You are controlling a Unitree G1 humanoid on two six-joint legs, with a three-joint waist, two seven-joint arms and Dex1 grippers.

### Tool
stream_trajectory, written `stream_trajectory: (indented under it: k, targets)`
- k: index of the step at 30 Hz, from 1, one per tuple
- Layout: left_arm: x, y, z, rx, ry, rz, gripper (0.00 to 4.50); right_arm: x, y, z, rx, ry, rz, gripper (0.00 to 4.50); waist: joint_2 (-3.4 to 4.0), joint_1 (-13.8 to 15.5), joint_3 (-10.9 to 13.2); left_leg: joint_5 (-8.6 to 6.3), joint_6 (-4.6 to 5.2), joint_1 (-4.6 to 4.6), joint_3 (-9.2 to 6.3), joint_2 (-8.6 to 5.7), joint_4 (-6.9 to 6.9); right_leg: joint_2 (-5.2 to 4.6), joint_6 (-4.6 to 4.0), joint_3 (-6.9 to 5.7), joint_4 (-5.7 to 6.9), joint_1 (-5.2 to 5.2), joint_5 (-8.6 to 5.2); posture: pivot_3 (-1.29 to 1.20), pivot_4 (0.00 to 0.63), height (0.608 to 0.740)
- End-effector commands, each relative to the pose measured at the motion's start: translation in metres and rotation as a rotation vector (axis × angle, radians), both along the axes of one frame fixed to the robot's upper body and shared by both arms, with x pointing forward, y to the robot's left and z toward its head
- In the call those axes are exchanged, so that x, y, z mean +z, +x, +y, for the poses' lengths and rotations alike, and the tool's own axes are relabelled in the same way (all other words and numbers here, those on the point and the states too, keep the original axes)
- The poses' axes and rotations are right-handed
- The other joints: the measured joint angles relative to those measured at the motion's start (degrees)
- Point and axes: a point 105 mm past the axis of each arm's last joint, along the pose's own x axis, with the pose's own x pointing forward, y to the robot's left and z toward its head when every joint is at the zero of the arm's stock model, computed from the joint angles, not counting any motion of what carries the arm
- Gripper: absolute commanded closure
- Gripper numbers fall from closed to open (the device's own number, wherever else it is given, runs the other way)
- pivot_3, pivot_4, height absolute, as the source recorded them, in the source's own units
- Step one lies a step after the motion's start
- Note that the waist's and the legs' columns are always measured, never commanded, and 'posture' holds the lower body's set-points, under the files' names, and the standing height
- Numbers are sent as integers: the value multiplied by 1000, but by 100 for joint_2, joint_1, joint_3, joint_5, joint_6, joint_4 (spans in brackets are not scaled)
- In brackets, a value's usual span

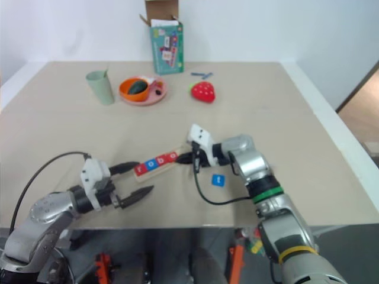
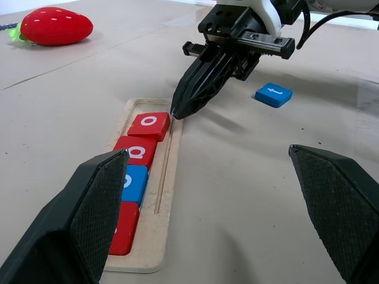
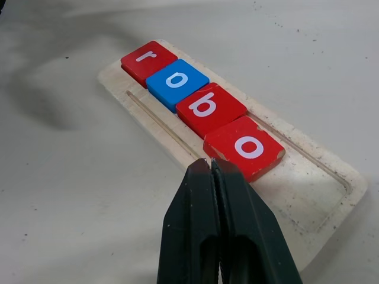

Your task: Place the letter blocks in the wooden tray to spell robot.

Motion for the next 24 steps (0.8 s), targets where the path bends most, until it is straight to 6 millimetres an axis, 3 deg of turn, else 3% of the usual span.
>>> stream_trajectory:
  k: [1, 24]
  targets:
    - [6, -5, -3, -18, 4, -23, 0, 6, 3, 4, 12, 1, -37, 4466, 0, 0, 0, 0, 0, 0, 0, 0, 0, 0, 0, 0, 0, 0, 0, 0, 150, 740]
    - [5, -6, -4, -19, 7, -15, 0, 6, 13, 12, 18, -2, -69, 4466, 0, 0, 0, 0, 0, 0, 0, 0, 0, 0, 0, 0, 0, 0, 0, 0, 150, 740]
